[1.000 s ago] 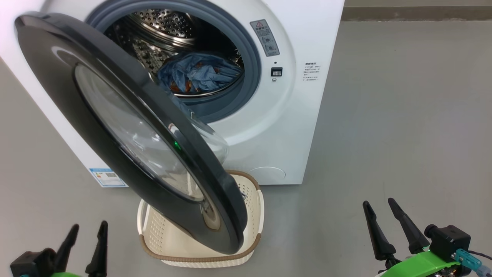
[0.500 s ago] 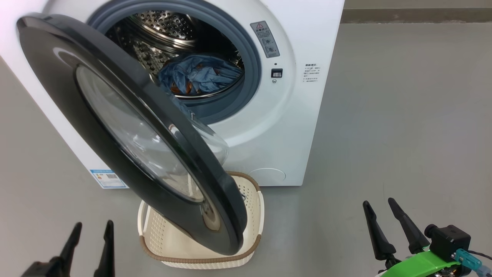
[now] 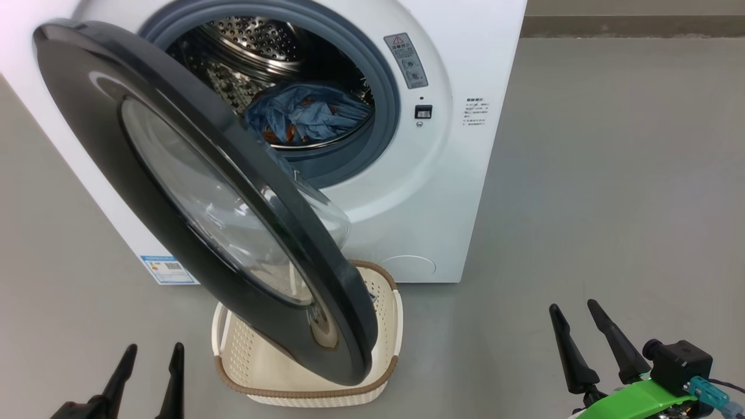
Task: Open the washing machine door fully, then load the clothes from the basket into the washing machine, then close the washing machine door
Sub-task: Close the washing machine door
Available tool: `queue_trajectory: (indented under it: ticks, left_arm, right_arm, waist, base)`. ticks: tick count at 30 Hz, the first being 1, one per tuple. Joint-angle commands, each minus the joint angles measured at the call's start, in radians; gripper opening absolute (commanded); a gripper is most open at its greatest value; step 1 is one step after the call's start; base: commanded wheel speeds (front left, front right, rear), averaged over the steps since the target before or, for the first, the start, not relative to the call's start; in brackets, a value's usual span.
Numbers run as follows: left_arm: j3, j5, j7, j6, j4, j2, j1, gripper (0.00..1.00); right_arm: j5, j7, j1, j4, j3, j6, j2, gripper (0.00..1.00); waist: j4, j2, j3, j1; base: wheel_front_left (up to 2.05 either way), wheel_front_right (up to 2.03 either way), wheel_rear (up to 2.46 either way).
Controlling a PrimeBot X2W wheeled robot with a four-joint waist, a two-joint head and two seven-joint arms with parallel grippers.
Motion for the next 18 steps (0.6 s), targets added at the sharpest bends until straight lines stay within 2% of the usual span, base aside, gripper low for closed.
queue_trajectory:
  ticks: [1,2,3,4,5,6,18]
  left_arm:
    - [0.032,0.012,-0.01,-0.003,-0.023,0.02,-0.023,1.0]
    - [0.029,0.01,-0.01,-0.003,-0.023,0.019,-0.023,1.0]
    - [0.024,0.007,-0.01,-0.003,-0.022,0.02,-0.023,1.0]
    - [0.018,0.004,-0.01,-0.003,-0.021,0.021,-0.023,1.0]
    - [0.013,0.002,-0.01,-0.003,-0.02,0.022,-0.024,1.0]
    - [0.008,0.001,-0.01,-0.003,-0.019,0.023,-0.026,1.0]
    - [0.003,-0.008,-0.01,-0.003,-0.047,0.02,-0.026,1.0]
  right_arm:
    - [-0.004,-0.005,-0.013,-0.023,0.024,0.002,-0.008,1.0]
    - [-0.003,-0.005,-0.014,-0.023,0.028,0.002,-0.008,1.0]
    - [-0.002,-0.005,-0.015,-0.021,0.032,0.002,-0.008,0.68]
    - [-0.002,-0.005,-0.017,-0.02,0.035,0.002,-0.009,0.43]
    - [-0.001,-0.005,-0.02,-0.019,0.038,0.002,-0.009,0.19]
    - [0.0,-0.005,-0.024,-0.02,0.039,0.002,-0.008,0.0]
    - [0.03,-0.005,-0.129,-0.124,0.092,0.002,0.035,0.0]
  waist:
    - [0.001,0.0,-0.002,0.0]
    - [0.003,0.0,-0.003,0.0]
    - [0.004,0.0,-0.003,0.0]
    - [0.007,0.0,-0.004,0.0]
    - [0.01,0.0,-0.005,0.0]
    - [0.013,0.0,-0.006,0.0]
    - [0.059,0.0,-0.019,0.0]
  base:
    - [0.0,0.0,0.0]
    - [0.0,0.0,0.0]
    - [0.0,0.0,0.0]
    - [0.0,0.0,0.0]
    - [0.0,0.0,0.0]
    - [0.0,0.0,0.0]
    - [0.0,0.0,0.0]
